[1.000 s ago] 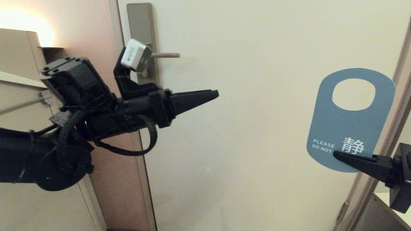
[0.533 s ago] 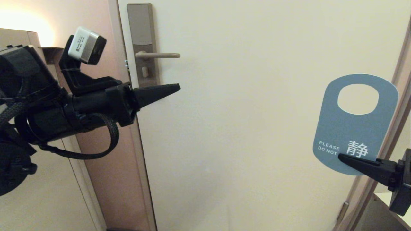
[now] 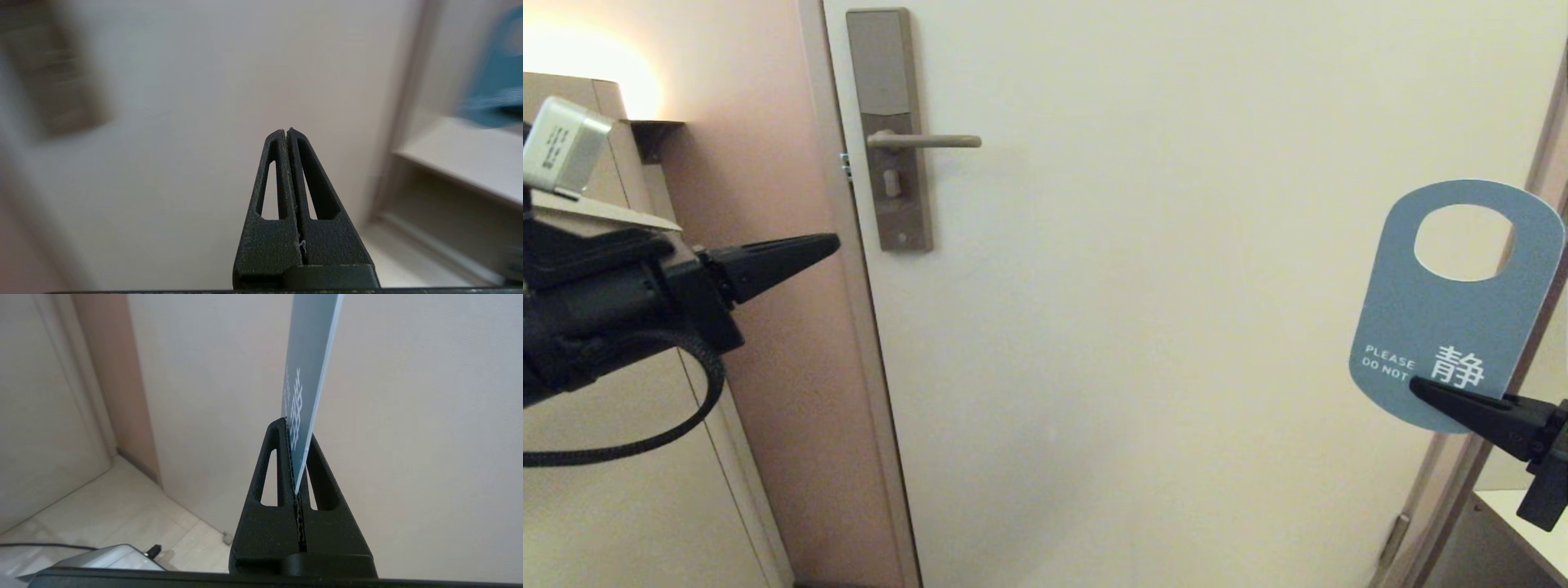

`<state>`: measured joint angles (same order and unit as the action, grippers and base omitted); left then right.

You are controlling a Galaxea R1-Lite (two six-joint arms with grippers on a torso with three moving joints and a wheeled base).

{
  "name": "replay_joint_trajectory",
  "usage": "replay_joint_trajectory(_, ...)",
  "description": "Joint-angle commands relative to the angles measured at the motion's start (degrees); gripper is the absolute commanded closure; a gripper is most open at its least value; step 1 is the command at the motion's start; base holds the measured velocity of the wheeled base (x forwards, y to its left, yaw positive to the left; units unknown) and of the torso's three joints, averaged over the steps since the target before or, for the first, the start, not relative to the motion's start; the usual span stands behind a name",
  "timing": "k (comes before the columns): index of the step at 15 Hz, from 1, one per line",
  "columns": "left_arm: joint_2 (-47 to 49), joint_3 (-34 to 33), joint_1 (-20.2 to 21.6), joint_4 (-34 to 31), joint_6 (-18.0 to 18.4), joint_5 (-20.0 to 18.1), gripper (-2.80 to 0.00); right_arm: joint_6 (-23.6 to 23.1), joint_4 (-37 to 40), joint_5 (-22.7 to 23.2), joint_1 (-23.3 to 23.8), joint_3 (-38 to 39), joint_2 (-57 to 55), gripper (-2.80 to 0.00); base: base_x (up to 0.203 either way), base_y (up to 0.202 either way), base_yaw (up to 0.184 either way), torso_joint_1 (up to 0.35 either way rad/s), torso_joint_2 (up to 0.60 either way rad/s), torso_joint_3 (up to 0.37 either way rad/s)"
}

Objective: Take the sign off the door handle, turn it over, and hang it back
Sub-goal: Hang the sign back with the other side facing out

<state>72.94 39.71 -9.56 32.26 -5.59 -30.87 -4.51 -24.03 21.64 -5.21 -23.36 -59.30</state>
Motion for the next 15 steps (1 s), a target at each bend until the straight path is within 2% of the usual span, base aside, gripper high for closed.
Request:
replay_joint_trajectory(1,-4.97,-3.88,2.72,0.06,0.37,1.45,0.0,-0.06,-0.15,0.13,2.01,0.24,1.24,0.0,0.0,0.0,0.0,0.0,0.0,0.0)
replay_joint_trajectory(4,-11.74,-11.58,6.31,0.0,0.61,2.18,0.0,-0.14,-0.14,0.32,5.84,1.05,3.54,0.0,0.0,0.0,0.0,0.0,0.0,0.0)
replay_joint_trajectory(9,-27.74,-25.06,7.73,-1.26,-0.69,2.54,0.0,-0.23,-0.07,0.27,6.76,4.55,9.7,0.0,0.0,0.0,0.0,0.0,0.0,0.0)
replay_joint_trajectory(11,-34.57,-27.95,7.83,-5.76,-0.64,4.17,0.0,-0.17,0.01,0.03,6.79,6.86,12.43,0.0,0.0,0.0,0.0,0.0,0.0,0.0)
replay_joint_trajectory(15,-51.59,-31.62,7.85,-20.02,-0.47,7.36,0.0,-0.15,2.26,-0.19,6.74,9.13,18.12,0.0,0.0,0.0,0.0,0.0,0.0,0.0)
